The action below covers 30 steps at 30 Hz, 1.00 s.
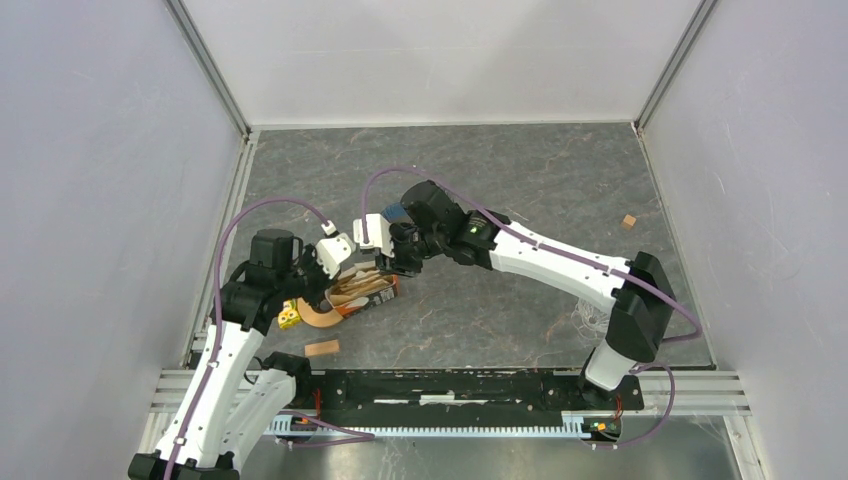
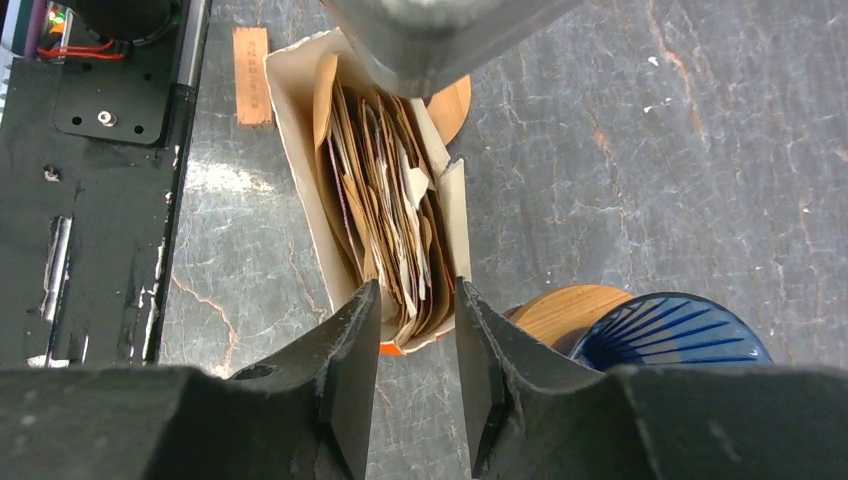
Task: Place the coffee filter in the dripper
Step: Pick up the coffee filter from the coffee filter holder.
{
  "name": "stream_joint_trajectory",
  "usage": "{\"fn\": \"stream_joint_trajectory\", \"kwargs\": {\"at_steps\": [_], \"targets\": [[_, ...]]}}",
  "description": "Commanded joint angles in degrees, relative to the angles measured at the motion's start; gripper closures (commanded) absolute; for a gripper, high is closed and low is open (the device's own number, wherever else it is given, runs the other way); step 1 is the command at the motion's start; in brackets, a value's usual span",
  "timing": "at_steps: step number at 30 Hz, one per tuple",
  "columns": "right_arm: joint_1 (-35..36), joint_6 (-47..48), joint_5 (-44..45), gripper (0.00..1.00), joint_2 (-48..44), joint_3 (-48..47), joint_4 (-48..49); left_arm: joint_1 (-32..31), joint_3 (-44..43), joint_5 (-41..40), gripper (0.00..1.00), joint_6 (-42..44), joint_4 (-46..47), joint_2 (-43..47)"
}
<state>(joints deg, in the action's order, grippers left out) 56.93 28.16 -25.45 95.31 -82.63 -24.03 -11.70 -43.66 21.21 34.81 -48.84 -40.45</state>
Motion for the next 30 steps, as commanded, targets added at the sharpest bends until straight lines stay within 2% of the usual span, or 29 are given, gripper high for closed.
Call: {"fn": "stream_joint_trajectory", "kwargs": {"at_steps": [1,14,25,30], "targets": [[-0.48,-0.63,-2.02,0.6,1.61,0.1,1.96,-0.07,-1.1,3.62,0.98,-3.2,2.06,0.47],[-0.59,-2.05,-3.58,0.63,4.77,-0.51,2.68,-0.07,-0.9,4.36,0.98,-3.44,2.08,0.48],[-0.59,-2.23,-3.86,0.83,6.21,-1.46,2.12,-0.07,-0.68,4.43,0.98,-3.37,2.16,0.63],[-0.71,-2.56,-4.18,0.97,6.09,-2.05,1.79,-0.08,-0.38,3.59,0.98,-3.14,2.17,0.7]]}}
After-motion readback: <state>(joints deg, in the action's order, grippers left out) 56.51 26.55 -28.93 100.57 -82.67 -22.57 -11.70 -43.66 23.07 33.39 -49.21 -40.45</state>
